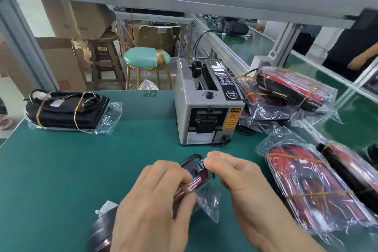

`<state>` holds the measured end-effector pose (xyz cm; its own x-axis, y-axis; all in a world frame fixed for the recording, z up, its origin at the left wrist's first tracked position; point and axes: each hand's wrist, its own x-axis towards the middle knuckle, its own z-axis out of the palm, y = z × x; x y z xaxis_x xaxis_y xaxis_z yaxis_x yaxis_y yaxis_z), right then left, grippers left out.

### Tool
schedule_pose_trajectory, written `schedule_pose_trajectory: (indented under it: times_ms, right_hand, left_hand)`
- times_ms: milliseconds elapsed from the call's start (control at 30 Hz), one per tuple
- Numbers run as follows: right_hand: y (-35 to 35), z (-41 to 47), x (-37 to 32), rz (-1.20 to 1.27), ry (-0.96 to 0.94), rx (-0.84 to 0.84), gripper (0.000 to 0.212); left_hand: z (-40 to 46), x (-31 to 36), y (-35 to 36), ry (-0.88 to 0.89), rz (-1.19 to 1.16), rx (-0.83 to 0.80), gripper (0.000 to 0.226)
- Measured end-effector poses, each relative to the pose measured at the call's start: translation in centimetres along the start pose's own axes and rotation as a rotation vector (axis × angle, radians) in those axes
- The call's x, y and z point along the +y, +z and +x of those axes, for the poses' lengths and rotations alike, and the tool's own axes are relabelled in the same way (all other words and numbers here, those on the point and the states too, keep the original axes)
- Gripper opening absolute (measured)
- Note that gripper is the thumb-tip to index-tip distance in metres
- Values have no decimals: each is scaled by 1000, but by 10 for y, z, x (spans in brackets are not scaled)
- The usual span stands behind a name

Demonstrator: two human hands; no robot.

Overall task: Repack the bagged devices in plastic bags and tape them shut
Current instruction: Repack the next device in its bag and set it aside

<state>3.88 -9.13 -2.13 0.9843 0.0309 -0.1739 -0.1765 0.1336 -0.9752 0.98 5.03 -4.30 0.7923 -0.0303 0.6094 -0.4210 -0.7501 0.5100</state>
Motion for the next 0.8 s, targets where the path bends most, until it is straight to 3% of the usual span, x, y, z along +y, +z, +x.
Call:
schedule_pose_trajectory:
  times_ms: [267,467,800]
  right_hand:
    - [-1,5,1,12,38,55,12]
    - [-1,3,4,-11,16,75,21]
    - [-2,2,4,-47,4,99,15]
  left_hand:
    - [3,5,-3,-73,42,-136,54]
    - [3,5,-1,-81,42,-128,56]
    - [5,9,-4,-98,23,-169,55]
